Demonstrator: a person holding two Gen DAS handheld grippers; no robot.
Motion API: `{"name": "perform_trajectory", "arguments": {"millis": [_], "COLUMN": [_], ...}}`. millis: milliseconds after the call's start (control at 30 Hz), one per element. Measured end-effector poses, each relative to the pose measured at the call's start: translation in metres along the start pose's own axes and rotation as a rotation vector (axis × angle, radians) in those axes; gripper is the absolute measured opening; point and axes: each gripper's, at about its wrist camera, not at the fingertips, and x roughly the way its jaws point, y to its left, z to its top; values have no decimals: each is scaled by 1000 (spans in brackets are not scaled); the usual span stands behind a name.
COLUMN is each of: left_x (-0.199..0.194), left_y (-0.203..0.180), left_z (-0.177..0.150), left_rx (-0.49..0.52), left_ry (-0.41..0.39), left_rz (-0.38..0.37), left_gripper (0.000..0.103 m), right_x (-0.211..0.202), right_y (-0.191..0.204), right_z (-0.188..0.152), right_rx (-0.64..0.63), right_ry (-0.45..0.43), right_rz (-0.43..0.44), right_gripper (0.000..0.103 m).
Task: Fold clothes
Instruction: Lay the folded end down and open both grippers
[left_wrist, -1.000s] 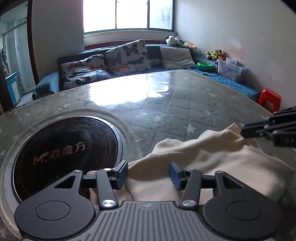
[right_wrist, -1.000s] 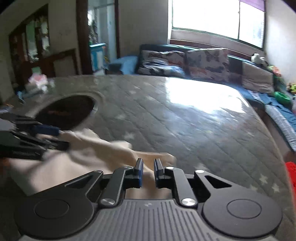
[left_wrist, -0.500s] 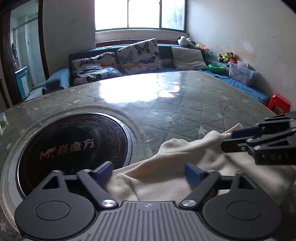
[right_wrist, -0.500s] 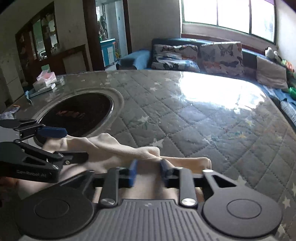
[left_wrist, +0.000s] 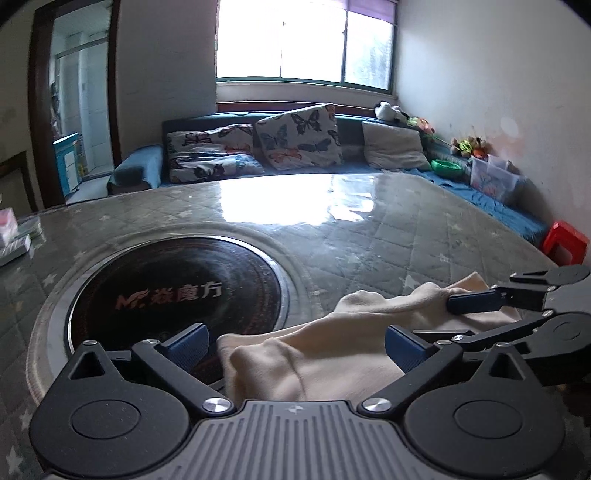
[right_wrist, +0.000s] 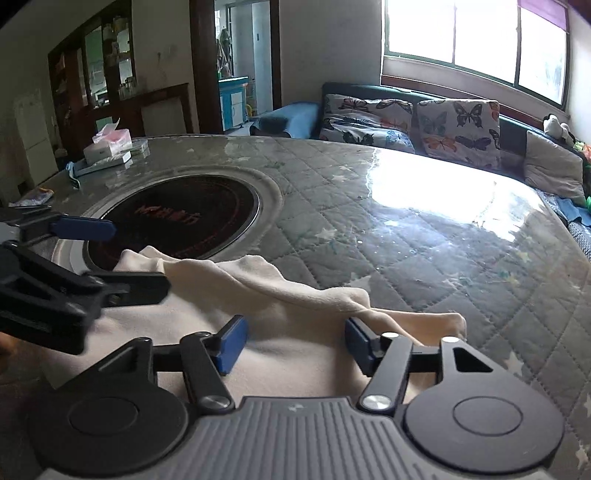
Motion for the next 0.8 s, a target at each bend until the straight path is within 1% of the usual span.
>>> {"name": "perform_trajectory", "arguments": {"millis": [167,233,300,400,533,700,800], "left_x": [-6,-8,-13,-21,-29,-32,-30], "left_y": [10,14,14,7,-7,-22,-25], "left_z": [-2,-5,-9,-14,-23,-35,-39], "left_rx": [-53,-72,-76,-57,-28,7,18], "left_ry": [21,29,24,13,12,12,26], "left_rz": [34,55,69,75,72,73,80], "left_gripper": [103,103,103,103,103,103,103], "right_x": [-2,-10,-21,-38,-56,-65,-64], "right_y": [0,2,5,11,14,17,15], "right_z": [-1,-3,-7,-13,-21,-35,-41], "right_rx": [12,4,-21,-54,-34,1,10], "right_ry": [-15,-22,-36,-58,-81,-80,-74], "right_rz": [7,11,10,10,32,53,43], "right_gripper": [69,75,76,81,82,82,82]}}
